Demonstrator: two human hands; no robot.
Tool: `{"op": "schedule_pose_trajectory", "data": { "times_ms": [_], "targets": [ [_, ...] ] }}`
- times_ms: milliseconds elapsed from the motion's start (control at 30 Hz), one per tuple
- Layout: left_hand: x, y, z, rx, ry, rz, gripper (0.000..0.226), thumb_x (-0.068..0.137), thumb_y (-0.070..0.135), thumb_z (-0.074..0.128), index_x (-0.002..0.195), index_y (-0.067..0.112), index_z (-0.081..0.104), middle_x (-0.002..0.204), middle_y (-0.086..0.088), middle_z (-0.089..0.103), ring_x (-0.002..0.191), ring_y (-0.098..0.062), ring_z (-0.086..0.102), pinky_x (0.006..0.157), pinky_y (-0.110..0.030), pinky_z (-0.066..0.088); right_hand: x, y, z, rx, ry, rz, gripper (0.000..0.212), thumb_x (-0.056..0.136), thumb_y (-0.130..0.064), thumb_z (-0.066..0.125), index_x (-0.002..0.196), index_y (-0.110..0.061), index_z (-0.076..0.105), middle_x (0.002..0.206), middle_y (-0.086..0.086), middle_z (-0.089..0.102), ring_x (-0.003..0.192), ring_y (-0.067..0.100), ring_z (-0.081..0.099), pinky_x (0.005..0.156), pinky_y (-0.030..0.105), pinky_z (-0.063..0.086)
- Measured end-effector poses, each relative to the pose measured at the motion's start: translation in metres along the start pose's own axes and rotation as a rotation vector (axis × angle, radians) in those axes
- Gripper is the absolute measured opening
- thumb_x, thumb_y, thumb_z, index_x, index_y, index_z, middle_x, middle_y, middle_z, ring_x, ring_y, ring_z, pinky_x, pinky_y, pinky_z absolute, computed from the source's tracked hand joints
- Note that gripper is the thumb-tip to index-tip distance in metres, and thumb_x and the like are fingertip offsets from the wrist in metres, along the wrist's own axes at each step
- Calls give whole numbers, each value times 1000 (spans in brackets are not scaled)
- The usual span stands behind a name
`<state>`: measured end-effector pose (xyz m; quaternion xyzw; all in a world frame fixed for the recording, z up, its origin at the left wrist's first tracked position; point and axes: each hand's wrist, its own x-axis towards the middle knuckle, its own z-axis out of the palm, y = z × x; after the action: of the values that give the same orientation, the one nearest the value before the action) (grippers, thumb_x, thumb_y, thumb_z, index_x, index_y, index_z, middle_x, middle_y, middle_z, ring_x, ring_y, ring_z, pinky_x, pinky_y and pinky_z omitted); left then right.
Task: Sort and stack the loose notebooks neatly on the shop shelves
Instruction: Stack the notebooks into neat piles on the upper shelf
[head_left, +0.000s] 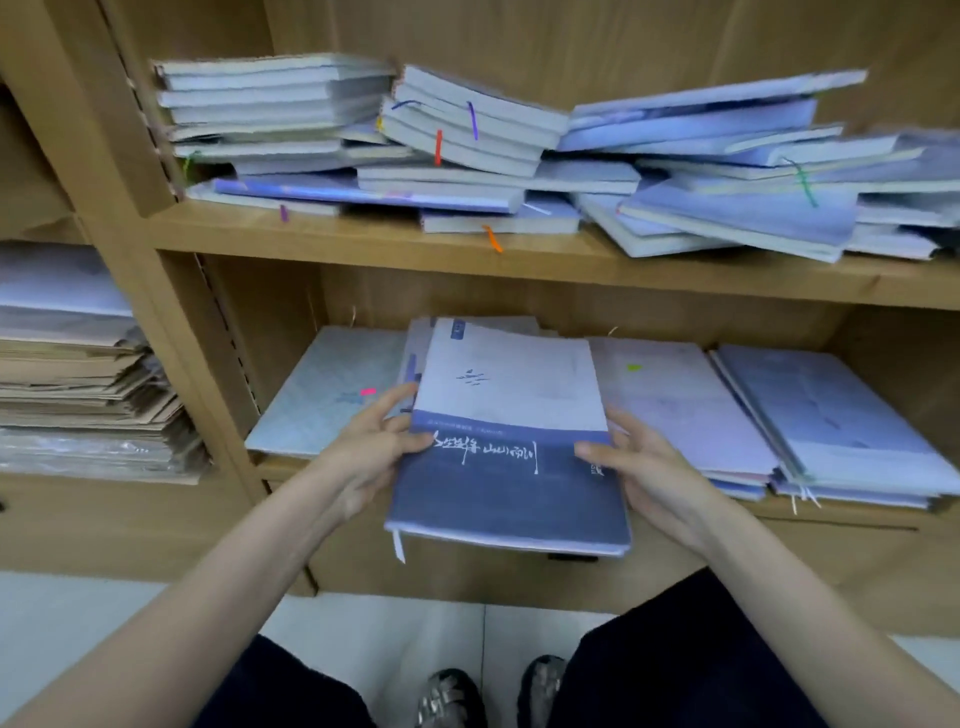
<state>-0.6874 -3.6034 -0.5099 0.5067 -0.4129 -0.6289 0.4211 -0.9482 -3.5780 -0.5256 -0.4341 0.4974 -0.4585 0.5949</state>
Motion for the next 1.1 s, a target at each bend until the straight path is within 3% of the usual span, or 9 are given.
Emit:
{"op": "schedule_pose_trajectory", "data": {
  "times_ms": [133, 233, 367, 533, 633, 700, 867, 1000, 1100],
  "targets": [
    [37, -1, 14, 8, 61, -36, 51, 89, -7, 52, 133, 18, 47, 96, -10, 66, 73, -20, 64, 57, -26, 56, 6, -2, -6, -63, 8, -21, 56, 83, 12, 59, 122, -26, 50, 122, -7, 62, 108, 10, 62, 78, 24, 53],
    [47, 5, -6, 4, 120, -22, 46, 90, -8, 50, 127, 19, 51, 88, -9, 66, 69, -19, 65, 52, -22, 55, 26, -9, 14, -118, 3, -51, 64, 85, 9, 59, 129, -35, 42, 124, -13, 59, 107, 8, 61, 83, 29, 54],
    [54, 28, -57, 144, 238, 70, 48, 92, -1, 50, 135, 18, 43, 114, -11, 60, 99, -27, 59, 81, -35, 51, 75, -24, 76, -201, 43, -82, 68, 85, 8, 60, 139, -22, 32, 128, -6, 51, 114, 16, 53, 100, 41, 45],
    [69, 39, -118, 804, 307, 281, 49, 93, 10, 52, 140, 15, 39, 139, -8, 46, 125, -24, 44, 100, -29, 32, 140, -17, 167, -305, 1, -43, 68, 89, 2, 57, 145, -19, 25, 135, 6, 50, 121, 24, 51, 99, 32, 44],
    [78, 17, -135, 967, 116, 251, 57, 91, 19, 58, 142, 14, 35, 147, -8, 37, 133, -22, 37, 105, -26, 27, 154, -9, 189, -788, -90, -51, 64, 97, -15, 49, 150, -11, 12, 137, 11, 48, 120, 24, 51, 92, 25, 41],
    [79, -2, -137, 1068, -11, 214, 67, 87, 29, 62, 145, 18, 29, 152, -7, 27, 140, -20, 25, 113, -29, 20, 158, -6, 177, -949, -104, -127, 59, 98, -20, 48, 148, -8, 20, 143, 11, 42, 123, 23, 48, 94, 21, 38],
    [81, -25, -130, 1433, -59, 257, 72, 88, 46, 56, 147, 34, 16, 157, 5, 7, 145, -22, 0, 116, -50, 4, 134, 8, 141, -1227, -319, -251, 81, 85, -45, 63, 148, -16, 22, 157, 3, 14, 144, 22, 10, 116, 35, 12],
    [76, -27, -127, 1434, -101, 258, 77, 83, 51, 60, 146, 37, 18, 157, 8, 8, 145, -21, 2, 115, -51, 5, 122, 27, 143, -1460, -267, -278, 103, 79, -56, 63, 151, -16, 1, 159, -1, -4, 145, 22, -8, 118, 40, -4],
    [70, -39, -128, 1267, 26, 452, 54, 91, 41, 53, 141, 25, 39, 147, -1, 39, 138, -12, 30, 113, -32, 19, 126, 44, 157, -1577, -30, -369, 87, 85, -47, 59, 149, -9, 14, 158, 7, 13, 145, 26, 7, 117, 46, 4]
  ]
}}
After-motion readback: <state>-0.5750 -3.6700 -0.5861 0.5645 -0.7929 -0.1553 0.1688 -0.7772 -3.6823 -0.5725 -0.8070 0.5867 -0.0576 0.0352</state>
